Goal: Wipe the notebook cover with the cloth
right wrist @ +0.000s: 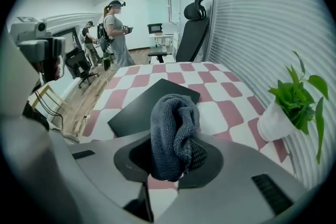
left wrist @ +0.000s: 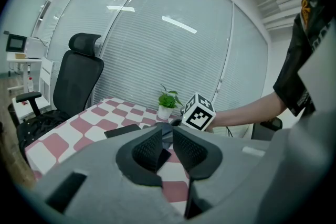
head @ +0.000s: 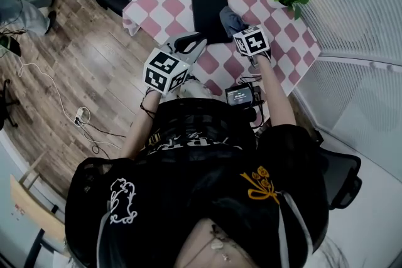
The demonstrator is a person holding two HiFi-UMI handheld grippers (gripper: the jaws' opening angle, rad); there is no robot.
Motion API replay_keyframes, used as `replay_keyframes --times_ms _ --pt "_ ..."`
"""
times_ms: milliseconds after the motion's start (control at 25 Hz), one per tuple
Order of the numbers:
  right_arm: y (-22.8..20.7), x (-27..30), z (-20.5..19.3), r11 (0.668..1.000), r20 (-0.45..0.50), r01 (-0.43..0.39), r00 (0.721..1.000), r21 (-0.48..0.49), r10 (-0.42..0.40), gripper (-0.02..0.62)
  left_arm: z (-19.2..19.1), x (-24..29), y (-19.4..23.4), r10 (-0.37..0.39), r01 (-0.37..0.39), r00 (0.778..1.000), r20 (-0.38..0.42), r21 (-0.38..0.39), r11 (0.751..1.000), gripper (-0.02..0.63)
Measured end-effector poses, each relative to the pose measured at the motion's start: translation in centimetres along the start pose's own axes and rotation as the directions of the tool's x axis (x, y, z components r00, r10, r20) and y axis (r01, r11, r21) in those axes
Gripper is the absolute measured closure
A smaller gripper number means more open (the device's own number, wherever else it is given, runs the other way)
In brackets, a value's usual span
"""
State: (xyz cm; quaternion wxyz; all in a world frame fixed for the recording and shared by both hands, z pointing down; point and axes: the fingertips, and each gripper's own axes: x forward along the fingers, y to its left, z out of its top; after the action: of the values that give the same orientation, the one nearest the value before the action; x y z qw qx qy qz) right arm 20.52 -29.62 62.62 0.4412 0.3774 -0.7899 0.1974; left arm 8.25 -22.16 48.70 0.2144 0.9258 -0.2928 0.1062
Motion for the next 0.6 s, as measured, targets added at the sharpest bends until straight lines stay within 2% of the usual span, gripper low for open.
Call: replay_keyframes --times_ms 240,400,600 --pt "-5.3 2.0 2.2 0.983 -0.029 0.112 0.993 -0.144 -0.117 0.509 -0.2 0.5 0.4 0.033 -0.033 0.999 -0.016 -0.012 0.999 0.543" --pt "-7.0 3.2 4.3 0.947 -0.033 0.147 0.986 -0.286 -0.163 0.509 -0.6 0.3 0.9 0.064 -0.065 0.998 -0.024 -0.026 0.998 0.543" --pt "-8.2 5.2 5.5 0.901 -0.051 0.158 0.979 -0.403 -0.195 0.509 -1.0 -0.3 1.8 0.111 -0.113 0.993 -0.030 -0.044 0.993 0.543"
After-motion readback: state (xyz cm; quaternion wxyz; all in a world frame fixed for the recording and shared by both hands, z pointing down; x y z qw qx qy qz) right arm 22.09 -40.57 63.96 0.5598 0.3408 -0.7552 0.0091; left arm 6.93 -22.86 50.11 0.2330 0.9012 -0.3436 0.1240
